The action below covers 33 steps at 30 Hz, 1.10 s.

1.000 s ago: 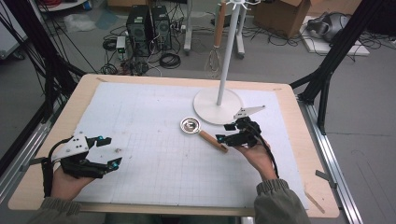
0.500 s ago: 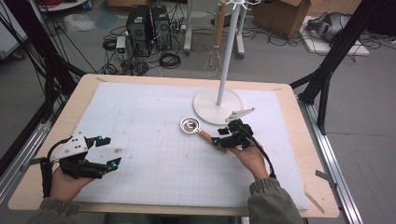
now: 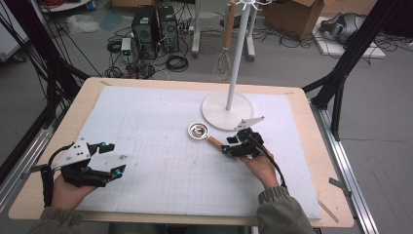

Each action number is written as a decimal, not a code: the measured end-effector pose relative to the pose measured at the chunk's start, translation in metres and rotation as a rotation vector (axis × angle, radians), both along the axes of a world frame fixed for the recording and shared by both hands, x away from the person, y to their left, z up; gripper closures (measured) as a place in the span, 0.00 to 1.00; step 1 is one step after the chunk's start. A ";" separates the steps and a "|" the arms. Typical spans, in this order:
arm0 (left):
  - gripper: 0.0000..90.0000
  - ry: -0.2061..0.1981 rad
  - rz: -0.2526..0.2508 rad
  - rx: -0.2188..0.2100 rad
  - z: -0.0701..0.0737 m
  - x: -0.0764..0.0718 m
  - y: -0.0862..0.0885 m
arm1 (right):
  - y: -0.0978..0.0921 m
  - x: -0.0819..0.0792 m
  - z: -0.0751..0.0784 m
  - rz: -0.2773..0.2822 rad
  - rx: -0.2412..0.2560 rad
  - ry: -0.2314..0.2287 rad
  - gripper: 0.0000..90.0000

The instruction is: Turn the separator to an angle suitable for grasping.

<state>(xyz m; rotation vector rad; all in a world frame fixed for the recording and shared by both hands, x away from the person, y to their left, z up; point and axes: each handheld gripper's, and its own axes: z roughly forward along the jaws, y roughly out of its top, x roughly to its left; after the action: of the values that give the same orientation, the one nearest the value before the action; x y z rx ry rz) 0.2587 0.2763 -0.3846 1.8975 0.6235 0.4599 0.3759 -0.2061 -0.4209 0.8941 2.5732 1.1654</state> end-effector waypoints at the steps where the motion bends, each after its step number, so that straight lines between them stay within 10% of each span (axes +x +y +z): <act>1: 0.22 0.000 0.000 0.001 0.000 0.000 0.000 | -0.002 -0.003 -0.002 -0.005 -0.007 -0.030 0.60; 33: 0.22 0.007 -0.006 -0.002 -0.002 0.003 -0.001 | 0.014 0.003 -0.020 0.008 -0.084 -0.007 0.72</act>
<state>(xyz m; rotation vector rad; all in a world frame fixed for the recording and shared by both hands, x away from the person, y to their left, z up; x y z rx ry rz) 0.2614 0.2758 -0.3866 1.8992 0.6224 0.4485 0.3792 -0.1918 -0.4410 0.8609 2.6014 1.0518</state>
